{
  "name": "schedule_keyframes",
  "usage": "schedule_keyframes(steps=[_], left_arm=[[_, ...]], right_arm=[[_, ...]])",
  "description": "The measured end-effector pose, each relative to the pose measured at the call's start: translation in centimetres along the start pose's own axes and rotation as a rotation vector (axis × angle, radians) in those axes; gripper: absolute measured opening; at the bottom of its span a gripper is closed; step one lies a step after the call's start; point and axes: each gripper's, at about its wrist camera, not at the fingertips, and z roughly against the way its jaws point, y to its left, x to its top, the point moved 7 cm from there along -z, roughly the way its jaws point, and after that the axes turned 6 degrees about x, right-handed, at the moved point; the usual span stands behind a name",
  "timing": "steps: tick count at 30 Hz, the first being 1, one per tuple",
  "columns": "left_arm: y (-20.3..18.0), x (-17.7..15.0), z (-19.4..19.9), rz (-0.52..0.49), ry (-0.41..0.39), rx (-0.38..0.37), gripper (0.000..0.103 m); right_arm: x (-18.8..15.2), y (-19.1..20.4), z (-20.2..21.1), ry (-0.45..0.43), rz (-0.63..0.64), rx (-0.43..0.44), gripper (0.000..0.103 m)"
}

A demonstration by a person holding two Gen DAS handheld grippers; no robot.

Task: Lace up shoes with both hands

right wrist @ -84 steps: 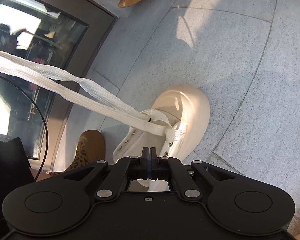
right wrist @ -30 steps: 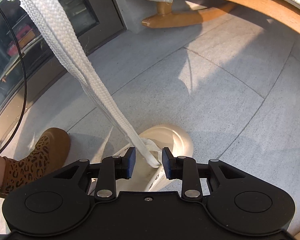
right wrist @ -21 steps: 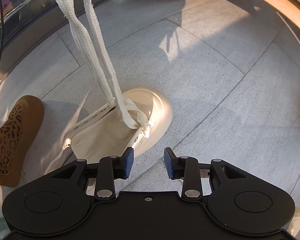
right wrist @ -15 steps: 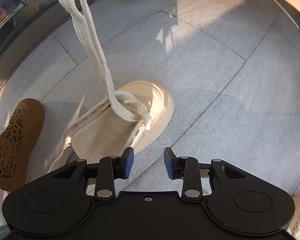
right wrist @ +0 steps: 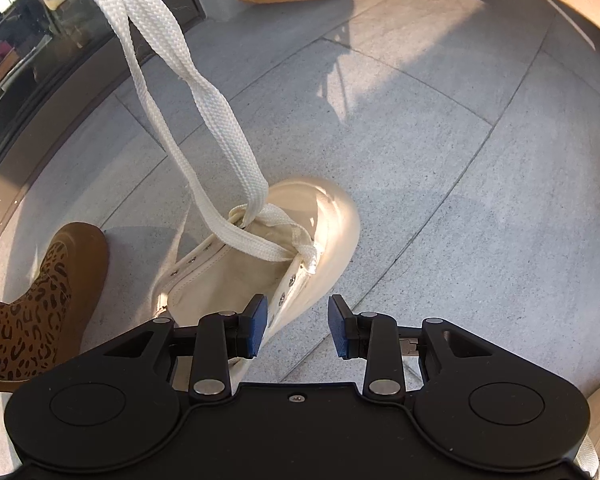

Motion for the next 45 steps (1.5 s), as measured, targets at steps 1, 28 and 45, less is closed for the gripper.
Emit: schedule_keyframes(steps=[1, 28, 45], left_arm=[[0.1, 0.1, 0.1, 0.007, 0.000, -0.003, 0.001], [-0.7, 3.8, 2.8, 0.156, -0.132, -0.151, 0.001], [-4.7, -4.1, 0.9, 0.021, 0.208, -0.541, 0.002]], right_arm=[[-0.2, 0.2, -0.3, 0.010, 0.000, 0.007, 0.033], [-1.7, 0.2, -2.5, 0.024, -0.120, 0.093, 0.003], [-1.4, -4.4, 0.7, -0.029, -0.223, 0.041, 0.023]])
